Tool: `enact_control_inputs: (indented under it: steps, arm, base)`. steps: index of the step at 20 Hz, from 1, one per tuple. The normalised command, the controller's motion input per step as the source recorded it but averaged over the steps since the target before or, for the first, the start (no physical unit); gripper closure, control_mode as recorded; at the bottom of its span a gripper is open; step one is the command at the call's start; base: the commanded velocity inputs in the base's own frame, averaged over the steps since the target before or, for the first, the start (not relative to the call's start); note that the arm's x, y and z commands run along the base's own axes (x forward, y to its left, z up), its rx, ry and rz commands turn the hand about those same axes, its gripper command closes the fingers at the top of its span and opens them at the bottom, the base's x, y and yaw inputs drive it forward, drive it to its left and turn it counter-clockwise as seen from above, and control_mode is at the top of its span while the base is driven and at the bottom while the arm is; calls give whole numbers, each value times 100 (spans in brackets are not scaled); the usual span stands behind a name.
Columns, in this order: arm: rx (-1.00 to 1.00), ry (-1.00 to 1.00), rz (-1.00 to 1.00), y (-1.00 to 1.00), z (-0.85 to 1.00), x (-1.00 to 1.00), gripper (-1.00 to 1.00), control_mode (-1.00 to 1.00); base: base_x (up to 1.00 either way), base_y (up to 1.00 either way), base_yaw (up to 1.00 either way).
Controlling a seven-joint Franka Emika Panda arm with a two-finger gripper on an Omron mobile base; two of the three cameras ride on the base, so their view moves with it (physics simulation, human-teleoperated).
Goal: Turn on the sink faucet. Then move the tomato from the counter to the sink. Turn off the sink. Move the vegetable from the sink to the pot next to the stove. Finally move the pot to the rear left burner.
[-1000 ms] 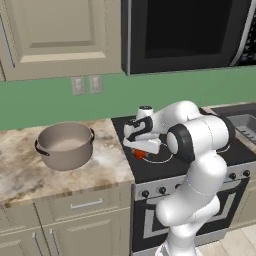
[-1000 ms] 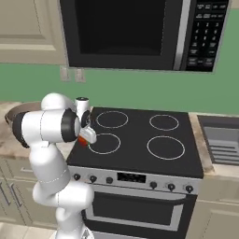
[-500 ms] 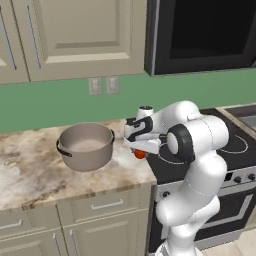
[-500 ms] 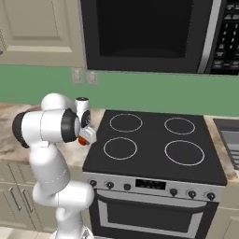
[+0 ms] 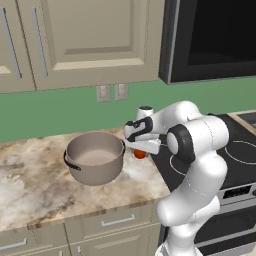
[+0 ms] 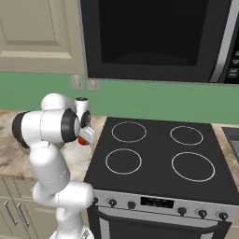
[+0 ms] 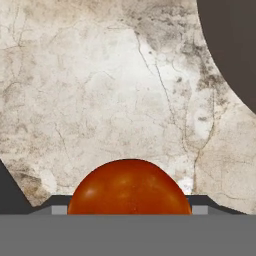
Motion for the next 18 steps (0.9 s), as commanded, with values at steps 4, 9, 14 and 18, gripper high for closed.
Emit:
enact_control_inputs:
  steps: [4,9,14,18]
  arm:
    - [0,0,0,0,0,0,100,100]
    - [0,0,0,0,0,0,100,100]
    - [0,0,0,0,0,0,100,100]
    - [0,0,0,0,0,0,100,-100]
  base:
    - [49,3,0]
    - [15,1,0]
    - [0,0,0]
    - [0,0,0]
